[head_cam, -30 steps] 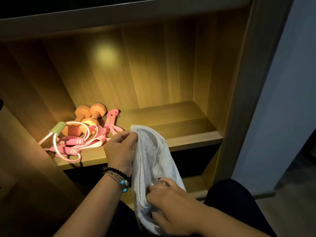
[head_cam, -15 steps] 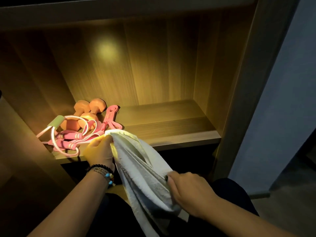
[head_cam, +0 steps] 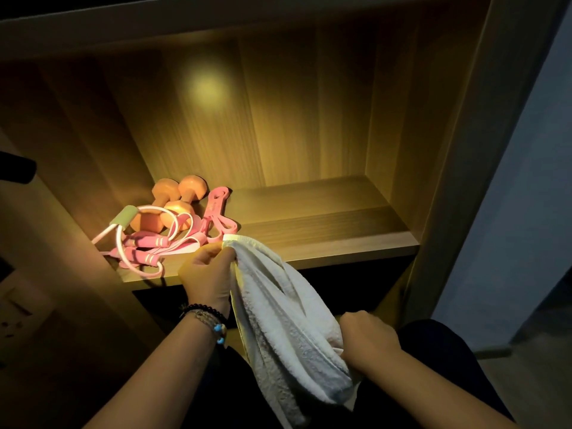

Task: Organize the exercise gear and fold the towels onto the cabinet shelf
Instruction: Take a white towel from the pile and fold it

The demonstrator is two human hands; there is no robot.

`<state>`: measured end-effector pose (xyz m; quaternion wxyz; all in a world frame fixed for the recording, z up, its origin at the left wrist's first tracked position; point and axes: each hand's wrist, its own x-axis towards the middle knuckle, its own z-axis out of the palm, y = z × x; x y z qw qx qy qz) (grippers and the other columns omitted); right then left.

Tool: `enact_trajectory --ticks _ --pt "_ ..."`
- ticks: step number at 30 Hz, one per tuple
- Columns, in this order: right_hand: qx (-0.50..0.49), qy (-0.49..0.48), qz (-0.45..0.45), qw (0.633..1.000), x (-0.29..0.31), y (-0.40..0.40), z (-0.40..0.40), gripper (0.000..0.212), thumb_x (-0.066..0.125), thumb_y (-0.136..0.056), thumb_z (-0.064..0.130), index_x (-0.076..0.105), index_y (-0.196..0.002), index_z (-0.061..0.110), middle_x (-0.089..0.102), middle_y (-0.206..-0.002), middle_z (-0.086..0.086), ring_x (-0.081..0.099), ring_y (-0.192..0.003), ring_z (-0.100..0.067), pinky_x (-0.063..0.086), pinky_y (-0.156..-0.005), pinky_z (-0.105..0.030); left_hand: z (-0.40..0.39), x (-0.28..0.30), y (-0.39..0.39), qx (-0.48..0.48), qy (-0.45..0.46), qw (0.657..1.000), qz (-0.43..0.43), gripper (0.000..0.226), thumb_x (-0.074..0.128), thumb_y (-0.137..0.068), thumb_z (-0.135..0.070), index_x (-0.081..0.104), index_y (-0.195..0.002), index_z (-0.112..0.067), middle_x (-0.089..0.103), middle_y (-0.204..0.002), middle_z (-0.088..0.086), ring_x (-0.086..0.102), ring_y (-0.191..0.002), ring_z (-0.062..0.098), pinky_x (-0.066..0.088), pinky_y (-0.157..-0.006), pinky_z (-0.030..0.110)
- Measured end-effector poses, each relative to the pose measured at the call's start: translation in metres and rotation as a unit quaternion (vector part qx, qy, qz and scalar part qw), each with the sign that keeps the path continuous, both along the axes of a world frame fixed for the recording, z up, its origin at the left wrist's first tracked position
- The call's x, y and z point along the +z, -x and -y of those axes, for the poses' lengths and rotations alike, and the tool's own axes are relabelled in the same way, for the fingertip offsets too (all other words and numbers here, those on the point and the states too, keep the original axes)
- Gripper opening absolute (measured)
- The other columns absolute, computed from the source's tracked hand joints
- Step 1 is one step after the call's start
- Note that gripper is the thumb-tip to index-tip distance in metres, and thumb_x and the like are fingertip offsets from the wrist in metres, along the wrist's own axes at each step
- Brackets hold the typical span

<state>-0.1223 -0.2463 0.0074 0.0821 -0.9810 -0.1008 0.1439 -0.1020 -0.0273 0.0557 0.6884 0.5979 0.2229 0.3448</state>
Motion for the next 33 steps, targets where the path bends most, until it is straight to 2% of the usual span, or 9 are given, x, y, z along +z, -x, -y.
enact_trajectory --ticks 4,7,13,16,20,24,26,29,33 --pt "-0.042 -0.004 0.046 0.998 0.001 -0.004 0.012 0.017 0.055 -0.087 0.011 0.054 -0.103 0.018 0.061 -0.108 -0.004 0.063 -0.098 -0.023 0.041 -0.065 -0.030 -0.005 -0.003 0.005 -0.030 -0.015 0.999 -0.006 0.025 0.067 -0.073 0.008 0.070 -0.065 -0.015 0.065 -0.059 -0.006 0.058 -0.060 0.013 0.052 -0.063 0.029" --pt "-0.102 -0.081 0.117 0.985 0.009 -0.020 0.034 0.009 0.056 -0.085 0.016 0.048 -0.087 0.020 0.062 -0.092 -0.001 0.062 -0.082 -0.020 0.041 -0.058 -0.028 -0.013 -0.008 0.007 -0.017 0.010 1.000 -0.013 0.022 0.068 -0.073 0.007 0.070 -0.066 -0.013 0.066 -0.060 -0.005 0.060 -0.062 0.014 0.052 -0.070 0.034" --pt "-0.267 -0.367 0.166 0.876 0.023 -0.039 0.067 0.012 0.064 -0.073 0.017 0.065 -0.063 0.023 0.064 -0.065 0.009 0.058 -0.064 -0.011 0.049 -0.055 -0.027 -0.013 -0.014 0.006 -0.007 0.031 0.999 -0.002 0.022 0.067 -0.073 0.011 0.067 -0.068 -0.011 0.066 -0.057 -0.011 0.060 -0.063 0.010 0.052 -0.074 0.034" --pt "-0.192 -0.330 0.188 0.905 0.028 -0.030 0.069 0.011 0.061 -0.074 0.017 0.064 -0.070 0.027 0.063 -0.066 0.011 0.059 -0.067 -0.011 0.051 -0.057 -0.030 -0.006 -0.014 0.000 -0.019 0.045 0.999 0.001 0.022 0.067 -0.073 0.009 0.068 -0.067 -0.012 0.067 -0.061 -0.006 0.061 -0.067 0.011 0.053 -0.077 0.035" --pt "-0.016 -0.100 0.102 0.990 0.027 -0.018 0.069 0.026 0.057 -0.084 0.021 0.067 -0.103 0.035 0.052 -0.107 0.006 0.059 -0.094 -0.022 0.051 -0.079 -0.034 0.009 -0.010 -0.009 -0.048 0.032 0.998 0.010 0.026 0.067 -0.074 0.009 0.068 -0.064 -0.015 0.063 -0.068 0.004 0.057 -0.073 0.021 0.049 -0.075 0.038" --pt "0.024 0.107 -0.033 0.993 0.012 -0.020 0.070 0.037 0.058 -0.088 0.030 0.055 -0.123 0.019 0.043 -0.120 -0.007 0.055 -0.102 -0.029 0.044 -0.075 -0.034 0.024 -0.010 -0.018 -0.059 -0.003 0.998 0.000 0.026 0.068 -0.071 0.006 0.069 -0.060 -0.017 0.061 -0.062 0.001 0.054 -0.063 0.018 0.048 -0.067 0.035" --pt "-0.023 0.095 -0.086 0.992 0.006 -0.032 0.081 0.037 0.058 -0.086 0.039 0.057 -0.115 0.017 0.052 -0.114 -0.006 0.058 -0.099 -0.026 0.041 -0.072 -0.031 0.023 -0.011 -0.020 -0.061 0.017 0.998 0.003 0.028 0.067 -0.071 0.006 0.070 -0.057 -0.019 0.062 -0.058 -0.005 0.055 -0.062 0.015 0.048 -0.067 0.034" --pt "-0.075 -0.037 -0.133 0.988 -0.004 -0.053 0.094 0.035 0.055 -0.087 0.045 0.054 -0.071 0.014 0.056 -0.078 -0.003 0.056 -0.072 -0.019 0.041 -0.061 -0.025 0.019 -0.012 -0.017 -0.082 0.028 0.996 0.012 0.019 0.069 -0.064 0.000 0.071 -0.059 -0.018 0.064 -0.061 -0.004 0.057 -0.068 0.019 0.050 -0.069 0.035" --pt "-0.107 -0.131 -0.057 0.984 -0.018 -0.061 0.087 0.047 0.059 -0.089 0.038 0.049 -0.048 0.017 0.047 -0.045 0.005 0.048 -0.043 -0.006 0.033 -0.041 -0.017 0.006 -0.011 -0.011 -0.090 0.041 0.995 0.016 0.033 0.066 -0.074 0.006 0.072 -0.056 -0.020 0.067 -0.062 -0.006 0.062 -0.065 0.013 0.054 -0.066 0.027"
